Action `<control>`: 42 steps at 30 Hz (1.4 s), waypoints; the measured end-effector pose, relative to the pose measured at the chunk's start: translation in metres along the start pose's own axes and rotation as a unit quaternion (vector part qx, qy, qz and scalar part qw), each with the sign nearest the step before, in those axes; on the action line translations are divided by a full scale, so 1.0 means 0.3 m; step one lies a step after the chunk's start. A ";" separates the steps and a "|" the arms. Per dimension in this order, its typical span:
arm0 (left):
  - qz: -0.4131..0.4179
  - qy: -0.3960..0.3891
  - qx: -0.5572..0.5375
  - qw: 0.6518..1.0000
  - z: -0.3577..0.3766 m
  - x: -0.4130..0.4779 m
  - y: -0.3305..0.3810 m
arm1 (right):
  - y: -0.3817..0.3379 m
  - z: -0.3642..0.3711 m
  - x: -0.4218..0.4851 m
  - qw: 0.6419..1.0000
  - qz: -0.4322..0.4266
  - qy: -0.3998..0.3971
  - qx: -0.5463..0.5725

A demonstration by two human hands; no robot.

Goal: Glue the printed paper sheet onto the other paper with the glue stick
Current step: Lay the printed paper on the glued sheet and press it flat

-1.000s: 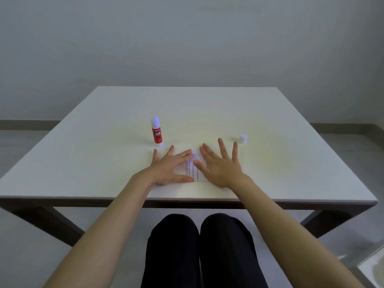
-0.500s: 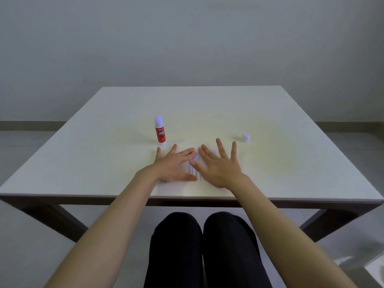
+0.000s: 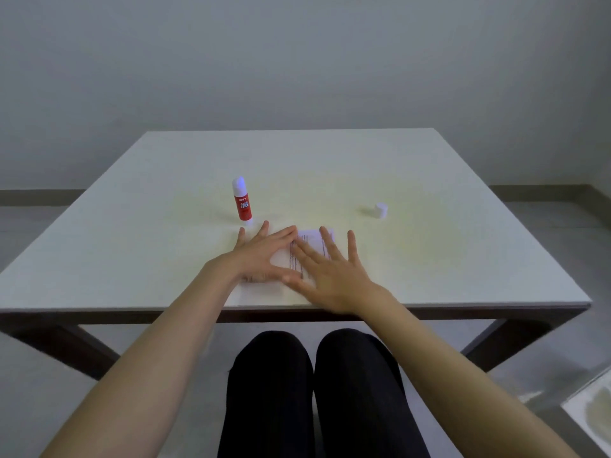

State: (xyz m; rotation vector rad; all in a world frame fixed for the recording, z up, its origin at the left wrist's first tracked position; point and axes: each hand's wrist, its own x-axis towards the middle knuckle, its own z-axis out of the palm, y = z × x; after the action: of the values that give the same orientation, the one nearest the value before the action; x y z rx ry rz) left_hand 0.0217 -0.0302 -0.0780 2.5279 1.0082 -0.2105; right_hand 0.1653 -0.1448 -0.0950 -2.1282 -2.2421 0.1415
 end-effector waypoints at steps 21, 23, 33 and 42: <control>-0.011 -0.021 -0.001 1.000 -0.004 -0.004 0.003 | 0.096 -0.036 -0.028 0.995 0.095 -0.034 0.013; -0.012 -0.020 0.000 1.000 -0.005 -0.009 0.008 | 0.080 -0.039 -0.023 0.994 0.103 -0.026 0.004; -0.010 -0.022 -0.012 1.000 -0.006 -0.006 0.008 | 0.111 -0.030 -0.003 0.997 0.076 -0.034 0.002; 0.001 -0.008 -0.029 1.000 0.016 0.003 -0.016 | 0.054 -0.003 -0.055 0.998 -0.060 -0.021 -0.011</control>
State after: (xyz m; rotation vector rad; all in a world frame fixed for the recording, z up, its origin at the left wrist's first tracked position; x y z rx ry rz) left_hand 0.0190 -0.0286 -0.0841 2.4717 0.9903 -0.1976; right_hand 0.1825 -0.1604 -0.0953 -2.0130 -2.3993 0.1588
